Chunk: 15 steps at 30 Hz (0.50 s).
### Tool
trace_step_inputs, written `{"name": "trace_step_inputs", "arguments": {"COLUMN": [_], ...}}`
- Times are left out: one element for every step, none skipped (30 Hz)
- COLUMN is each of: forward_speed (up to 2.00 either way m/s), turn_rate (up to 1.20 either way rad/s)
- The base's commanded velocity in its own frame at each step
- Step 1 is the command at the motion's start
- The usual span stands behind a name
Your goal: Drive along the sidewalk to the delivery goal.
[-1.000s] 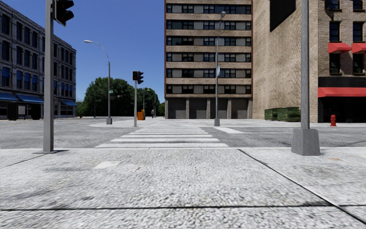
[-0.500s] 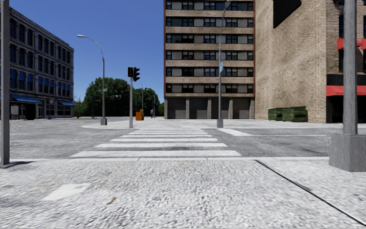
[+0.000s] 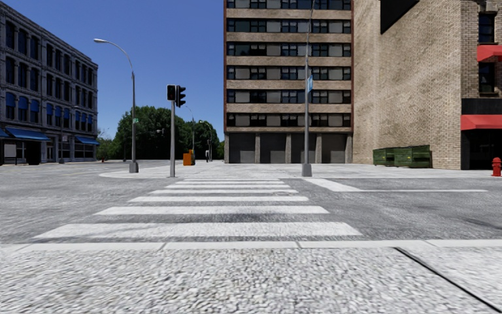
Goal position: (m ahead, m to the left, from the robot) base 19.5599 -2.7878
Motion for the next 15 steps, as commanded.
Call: {"name": "trace_step_inputs", "arguments": {"forward_speed": [1.98,1.98,1.98,1.98,1.98,1.98,1.98,1.98,1.98,1.98,1.98,1.98,1.98,1.98,1.98], "turn_rate": [0.00,0.00,0.00,0.00,0.00,0.00,0.00,0.00,0.00,0.00,0.00,0.00,0.00,0.00,0.00]}}
